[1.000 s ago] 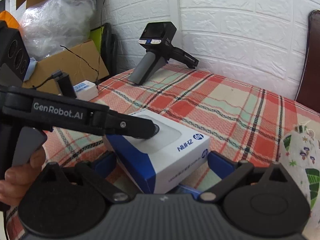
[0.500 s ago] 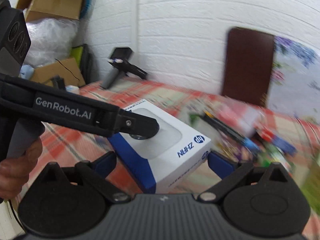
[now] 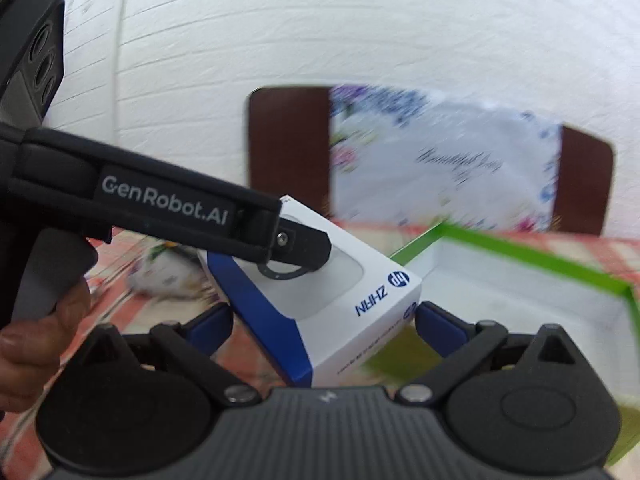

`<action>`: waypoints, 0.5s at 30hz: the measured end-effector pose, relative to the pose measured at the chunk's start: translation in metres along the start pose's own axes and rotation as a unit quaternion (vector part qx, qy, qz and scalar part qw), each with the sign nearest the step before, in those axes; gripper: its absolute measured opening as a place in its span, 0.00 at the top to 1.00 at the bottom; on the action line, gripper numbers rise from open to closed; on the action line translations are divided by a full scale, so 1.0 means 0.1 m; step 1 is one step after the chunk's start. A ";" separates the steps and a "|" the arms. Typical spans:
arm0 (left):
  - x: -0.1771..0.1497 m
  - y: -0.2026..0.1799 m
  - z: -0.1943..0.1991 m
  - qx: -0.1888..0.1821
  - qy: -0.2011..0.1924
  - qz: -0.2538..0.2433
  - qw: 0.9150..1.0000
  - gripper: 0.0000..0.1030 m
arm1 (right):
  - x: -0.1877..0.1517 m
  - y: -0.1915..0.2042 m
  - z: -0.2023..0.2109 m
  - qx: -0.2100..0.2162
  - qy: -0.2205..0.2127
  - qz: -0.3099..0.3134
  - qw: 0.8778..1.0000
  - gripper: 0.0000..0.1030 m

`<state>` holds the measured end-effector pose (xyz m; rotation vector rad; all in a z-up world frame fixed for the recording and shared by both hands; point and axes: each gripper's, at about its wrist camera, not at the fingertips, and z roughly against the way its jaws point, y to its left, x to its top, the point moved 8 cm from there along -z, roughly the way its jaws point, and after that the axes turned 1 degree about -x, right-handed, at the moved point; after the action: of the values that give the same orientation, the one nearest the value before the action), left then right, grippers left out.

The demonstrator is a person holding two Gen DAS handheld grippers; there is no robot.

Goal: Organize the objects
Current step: 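Carry the HP box with the left gripper and lower it into the green box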

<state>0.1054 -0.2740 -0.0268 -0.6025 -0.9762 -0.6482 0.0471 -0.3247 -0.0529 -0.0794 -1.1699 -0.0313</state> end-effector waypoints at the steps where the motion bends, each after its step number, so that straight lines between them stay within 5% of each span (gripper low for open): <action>1: 0.09 -0.09 -0.12 -0.008 -0.004 -0.009 1.000 0.26 | 0.05 -0.13 -0.05 -0.015 -0.005 0.000 1.000 0.02; 8: 0.12 -0.32 -0.89 -0.037 0.031 0.001 0.999 0.26 | 0.00 -0.84 -0.37 -0.064 0.021 -0.028 0.997 0.03; 15: -0.02 -0.31 -1.08 -0.020 0.055 -0.012 0.998 0.24 | -0.16 -1.01 -0.54 -0.075 0.046 -0.038 0.995 0.02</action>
<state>0.1414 -0.3709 -0.0699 -0.5856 -0.8706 -0.7161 0.0833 -0.4300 -0.0839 -0.1643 -1.0763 -0.1878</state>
